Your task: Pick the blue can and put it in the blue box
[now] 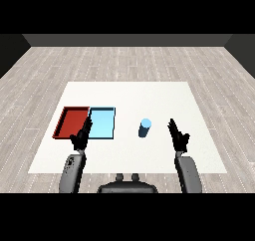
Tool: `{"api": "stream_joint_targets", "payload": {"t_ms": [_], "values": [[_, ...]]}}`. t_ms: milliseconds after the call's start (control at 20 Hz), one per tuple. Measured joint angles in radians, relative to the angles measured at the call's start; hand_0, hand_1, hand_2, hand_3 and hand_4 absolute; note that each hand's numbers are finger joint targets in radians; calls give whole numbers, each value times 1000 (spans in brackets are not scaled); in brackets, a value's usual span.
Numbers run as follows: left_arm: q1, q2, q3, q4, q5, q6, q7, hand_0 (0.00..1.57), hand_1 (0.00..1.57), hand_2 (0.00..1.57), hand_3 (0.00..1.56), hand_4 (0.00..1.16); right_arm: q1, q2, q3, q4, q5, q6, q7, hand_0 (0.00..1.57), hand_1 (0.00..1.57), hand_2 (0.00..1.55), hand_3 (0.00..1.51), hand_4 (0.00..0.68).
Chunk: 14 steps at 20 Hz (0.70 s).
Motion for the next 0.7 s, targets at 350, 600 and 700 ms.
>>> {"api": "stream_joint_targets", "payload": {"t_ms": [350, 600, 700], "values": [[-11, 7, 12, 0, -1, -16, -41, 0, 0, 0, 0, 0, -104, -5, -49, 48, -27, 41, -56, 0, 0, 0, 0, 0], [-7, -18, 40, -53, 63, -46, -239, 0, 0, 0, 0, 0, -129, 12, -75, 36, -135, 140, -199, 0, 0, 0, 0, 0], [2, -15, 58, -35, 86, -72, -306, 0, 0, 0, 0, 0, -139, 4, -93, 59, -164, 177, -242, 0, 0, 0, 0, 0]]}}
